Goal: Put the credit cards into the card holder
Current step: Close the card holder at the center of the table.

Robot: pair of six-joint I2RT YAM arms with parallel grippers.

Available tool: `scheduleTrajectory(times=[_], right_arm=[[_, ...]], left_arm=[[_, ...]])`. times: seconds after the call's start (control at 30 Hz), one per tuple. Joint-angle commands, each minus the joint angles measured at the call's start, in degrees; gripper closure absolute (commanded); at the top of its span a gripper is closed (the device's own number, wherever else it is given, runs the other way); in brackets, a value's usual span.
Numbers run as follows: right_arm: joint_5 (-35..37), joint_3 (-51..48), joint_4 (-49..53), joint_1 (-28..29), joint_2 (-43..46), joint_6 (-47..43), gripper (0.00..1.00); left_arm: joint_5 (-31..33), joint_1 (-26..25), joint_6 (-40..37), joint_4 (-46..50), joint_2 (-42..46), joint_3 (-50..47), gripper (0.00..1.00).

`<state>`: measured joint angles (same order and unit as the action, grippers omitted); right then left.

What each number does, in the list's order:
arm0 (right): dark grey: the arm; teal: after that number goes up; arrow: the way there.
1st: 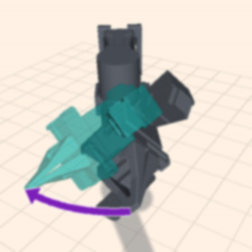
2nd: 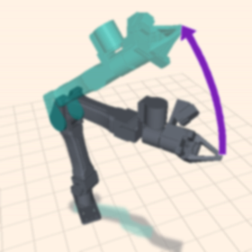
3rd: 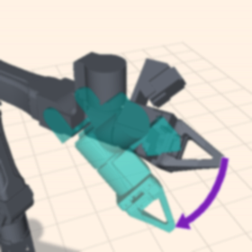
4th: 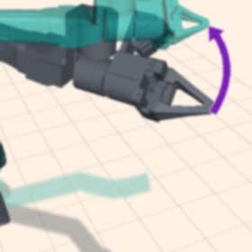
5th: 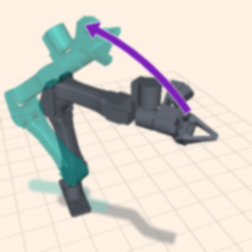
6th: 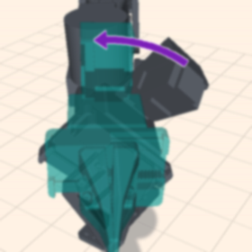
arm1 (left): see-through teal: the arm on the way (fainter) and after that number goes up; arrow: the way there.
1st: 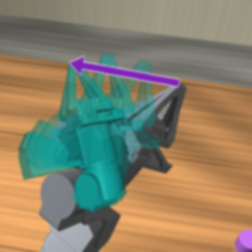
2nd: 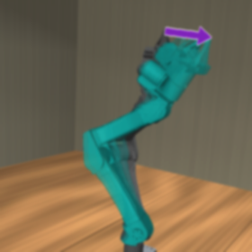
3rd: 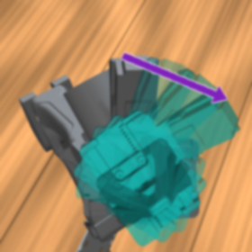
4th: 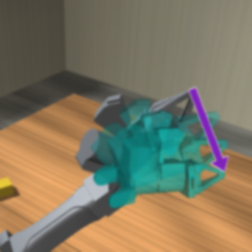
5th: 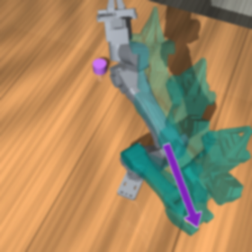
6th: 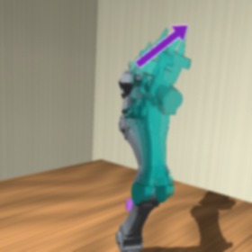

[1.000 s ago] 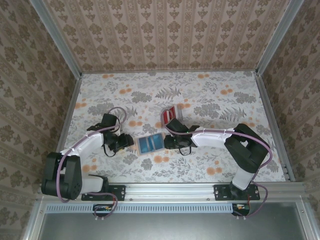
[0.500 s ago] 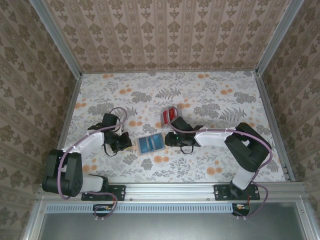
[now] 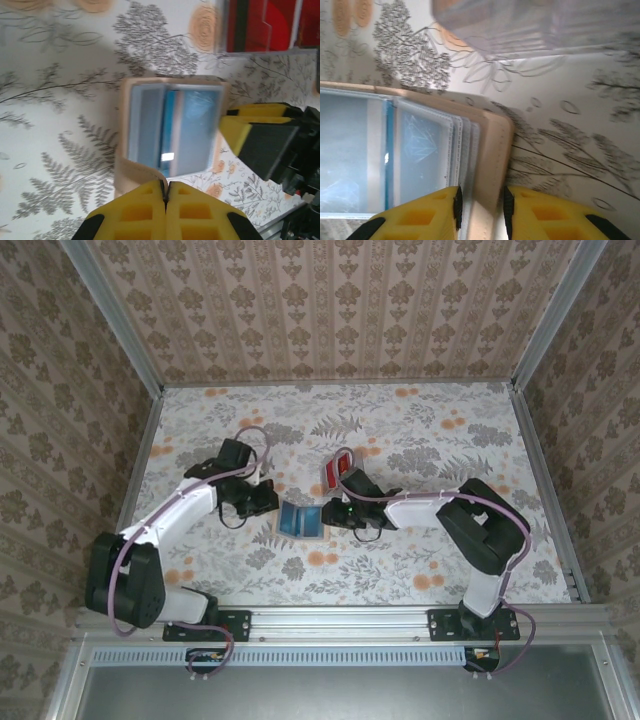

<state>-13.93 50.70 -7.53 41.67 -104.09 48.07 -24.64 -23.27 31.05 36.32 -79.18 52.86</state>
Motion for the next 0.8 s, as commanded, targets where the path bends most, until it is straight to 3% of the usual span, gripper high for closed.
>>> scheduleTrajectory(times=[0.0, 0.17, 0.37, 0.57, 0.77], right_arm=[[-6.78, 0.77, -6.99, 1.34, -4.71, 2.59, 0.68], [-9.86, -2.0, -13.09, 0.13, -4.35, 6.04, 0.65], [-8.09, -7.3, -11.05, -1.53, 0.87, 3.17, 0.56], [-5.7, -14.09, -7.97, -4.19, 7.68, 3.14, 0.53], [-2.51, -15.34, -0.81, -4.49, 14.05, 0.54, 0.53]], left_arm=[[0.39, -4.02, 0.67, 2.37, -2.94, 3.23, 0.96], [0.08, -10.7, 3.78, -2.29, -8.83, 4.85, 0.96], [-1.2, -16.95, 6.7, -7.55, -17.16, 7.11, 0.94], [0.25, -19.18, 6.48, -7.96, -21.98, 9.48, 0.85], [1.98, -19.97, 5.13, -5.28, -20.56, 12.98, 0.68]])
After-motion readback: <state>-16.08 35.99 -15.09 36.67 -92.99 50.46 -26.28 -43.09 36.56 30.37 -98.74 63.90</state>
